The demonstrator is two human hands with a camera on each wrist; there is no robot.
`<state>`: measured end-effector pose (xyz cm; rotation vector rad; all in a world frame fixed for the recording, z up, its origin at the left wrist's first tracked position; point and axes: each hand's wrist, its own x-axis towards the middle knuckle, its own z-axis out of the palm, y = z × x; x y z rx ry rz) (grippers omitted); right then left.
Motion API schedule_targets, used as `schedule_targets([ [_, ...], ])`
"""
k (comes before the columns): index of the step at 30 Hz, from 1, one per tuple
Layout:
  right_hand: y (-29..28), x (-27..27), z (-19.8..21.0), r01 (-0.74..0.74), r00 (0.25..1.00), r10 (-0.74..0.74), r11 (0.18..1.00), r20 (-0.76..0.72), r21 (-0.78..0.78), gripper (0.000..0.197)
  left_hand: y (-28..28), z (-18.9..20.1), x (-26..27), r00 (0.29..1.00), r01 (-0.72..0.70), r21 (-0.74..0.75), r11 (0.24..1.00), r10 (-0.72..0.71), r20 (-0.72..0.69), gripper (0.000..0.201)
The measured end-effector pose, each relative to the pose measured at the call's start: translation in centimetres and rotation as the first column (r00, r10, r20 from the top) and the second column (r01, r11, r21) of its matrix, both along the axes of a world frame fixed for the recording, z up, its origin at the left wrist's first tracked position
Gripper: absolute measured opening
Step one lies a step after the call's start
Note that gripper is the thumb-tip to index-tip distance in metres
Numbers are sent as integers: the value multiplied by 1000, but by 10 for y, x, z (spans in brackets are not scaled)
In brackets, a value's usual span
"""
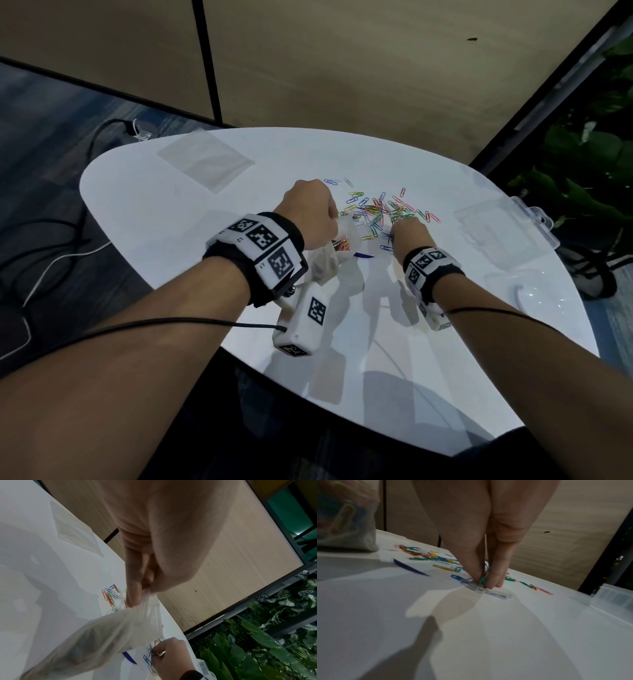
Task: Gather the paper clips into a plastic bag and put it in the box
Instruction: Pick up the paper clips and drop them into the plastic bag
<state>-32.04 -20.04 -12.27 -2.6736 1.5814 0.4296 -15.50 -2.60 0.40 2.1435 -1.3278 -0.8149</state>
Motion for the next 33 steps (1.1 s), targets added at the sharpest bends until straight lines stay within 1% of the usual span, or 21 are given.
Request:
schedule_targets([
  [2, -10, -9, 1, 133, 979, -142, 989, 145, 70, 18, 0, -1, 1, 1000, 2, 0, 1000, -2, 10, 24],
  [3, -18, -16, 3, 208, 945, -235, 969, 227, 135, 13, 0, -1, 2, 1000, 1, 1, 1000, -1, 9, 24],
  [4, -26, -24, 5, 284, 886, -347, 931, 308, 231, 11, 0, -2, 2, 1000, -2, 2, 1000, 2, 6, 23],
  [5, -33, -32, 7, 335, 794, -471, 867, 384, 369, 13, 0, -2, 2, 1000, -6, 3, 1000, 6, 3, 23],
  [6, -35, -39, 14, 354, 664, -608, 769, 435, 533, 20, -1, -2, 2, 1000, -6, 2, 1000, 6, 3, 23],
  [7, -36, -43, 19, 320, 484, -738, 650, 471, 689, 24, -2, -1, 1, 1000, -4, 0, 1000, 4, 4, 23],
  [8, -34, -44, 27, 237, 311, -823, 551, 475, 800, 22, -3, -1, 0, 1000, 0, 0, 1000, 0, 4, 24],
  [9, -29, -42, 38, 124, 198, -870, 479, 452, 869, 14, -4, -1, -1, 1000, 3, 2, 1000, -3, 2, 25],
  [10, -22, -37, 52, 33, 156, -895, 428, 418, 903, 7, -5, -1, -3, 1000, 5, 7, 1000, -5, -2, 26],
  [13, 7, -19, 100, -182, 170, -920, 323, 353, 929, 8, -8, -1, -10, 1000, 5, 14, 1000, -5, -25, 29],
  [15, 28, -7, 120, -259, 242, -896, 312, 374, 914, 11, -10, -3, -14, 999, -8, 6, 1000, 8, -45, 30],
  [17, 48, 6, 125, -265, 362, -815, 376, 453, 888, 10, -11, -3, -18, 998, -29, -11, 1000, 29, -47, 29],
  [19, 64, 15, 119, -237, 461, -716, 469, 524, 851, 8, -12, -5, -21, 998, -46, -23, 999, 45, -45, 25],
  [21, 73, 21, 111, -183, 546, -601, 594, 584, 783, 4, -12, -6, -21, 997, -61, -26, 998, 60, -44, 21],
  [23, 74, 27, 105, -149, 643, -462, 708, 611, 691, 7, -13, -7, -19, 996, -79, -24, 997, 78, -46, 21],
  [26, 72, 32, 104, -149, 746, -327, 768, 581, 623, 9, -11, -7, -13, 991, -105, -18, 994, 103, -80, 21],
  [28, 68, 32, 111, -204, 768, -262, 765, 585, 611, 11, -10, -6, -9, 988, -117, -30, 993, 113, -104, 21],
  [29, 64, 30, 116, -240, 758, -266, 736, 596, 633, 12, -10, -5, -8, 987, -126, -40, 991, 121, -108, 22],
  [31, 44, 22, 124, -255, 711, -351, 680, 610, 688, 14, -7, -5, -3, 987, -132, -60, 989, 126, -101, 24],
  [32, 27, 15, 121, -219, 666, -400, 702, 630, 678, 14, -5, -5, 0, 988, -130, -65, 989, 123, -97, 25],
  [33, 6, 7, 111, -127, 638, -419, 771, 647, 624, 13, -2, -5, 4, 988, -129, -71, 989, 122, -90, 24],
])
